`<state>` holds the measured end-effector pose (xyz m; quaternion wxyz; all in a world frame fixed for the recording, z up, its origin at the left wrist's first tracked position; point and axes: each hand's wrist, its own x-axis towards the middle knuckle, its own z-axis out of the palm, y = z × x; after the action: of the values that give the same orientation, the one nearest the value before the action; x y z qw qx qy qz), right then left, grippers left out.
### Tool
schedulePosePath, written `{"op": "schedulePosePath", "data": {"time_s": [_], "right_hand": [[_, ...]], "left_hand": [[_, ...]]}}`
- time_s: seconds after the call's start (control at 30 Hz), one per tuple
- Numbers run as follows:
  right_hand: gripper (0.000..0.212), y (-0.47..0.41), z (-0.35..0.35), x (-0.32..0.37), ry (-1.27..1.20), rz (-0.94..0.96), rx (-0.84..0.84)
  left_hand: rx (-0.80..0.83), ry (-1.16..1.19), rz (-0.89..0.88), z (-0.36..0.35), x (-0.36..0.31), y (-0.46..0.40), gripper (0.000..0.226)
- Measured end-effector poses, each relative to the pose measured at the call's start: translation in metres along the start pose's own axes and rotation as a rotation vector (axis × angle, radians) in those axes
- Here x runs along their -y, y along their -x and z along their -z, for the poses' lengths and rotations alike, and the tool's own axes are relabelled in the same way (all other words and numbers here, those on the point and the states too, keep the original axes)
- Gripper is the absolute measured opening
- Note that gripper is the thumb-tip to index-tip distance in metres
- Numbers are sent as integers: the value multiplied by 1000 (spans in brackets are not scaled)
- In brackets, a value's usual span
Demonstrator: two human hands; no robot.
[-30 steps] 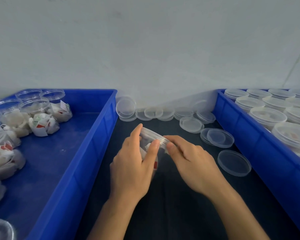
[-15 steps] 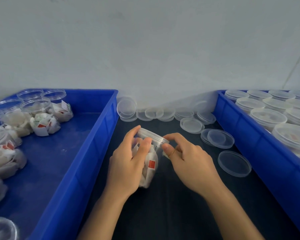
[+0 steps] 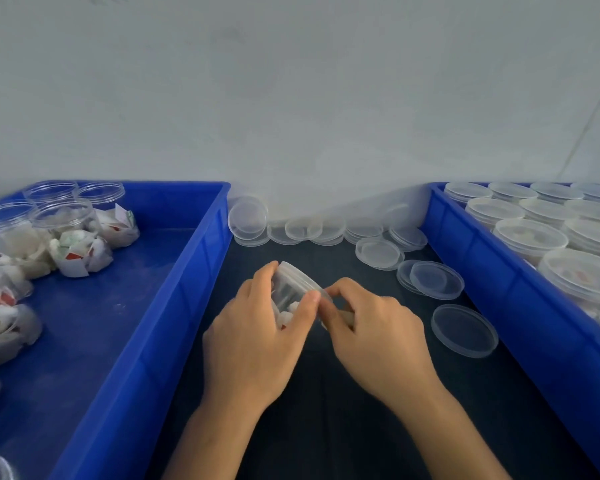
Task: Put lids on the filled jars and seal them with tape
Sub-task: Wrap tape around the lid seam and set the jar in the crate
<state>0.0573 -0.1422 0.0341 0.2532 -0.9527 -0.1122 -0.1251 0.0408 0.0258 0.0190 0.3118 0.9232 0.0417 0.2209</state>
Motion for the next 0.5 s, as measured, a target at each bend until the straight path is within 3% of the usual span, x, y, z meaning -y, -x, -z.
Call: {"op": "schedulePosePath", "data": {"time_s": [0.23, 0.5], "right_hand": [[25, 1, -5, 2, -67, 0, 58], [39, -3, -5, 2, -42, 81, 75]], "left_hand": [[10, 15, 65, 1, 4, -6, 79], [26, 323, 164, 5, 15, -13, 68]]}}
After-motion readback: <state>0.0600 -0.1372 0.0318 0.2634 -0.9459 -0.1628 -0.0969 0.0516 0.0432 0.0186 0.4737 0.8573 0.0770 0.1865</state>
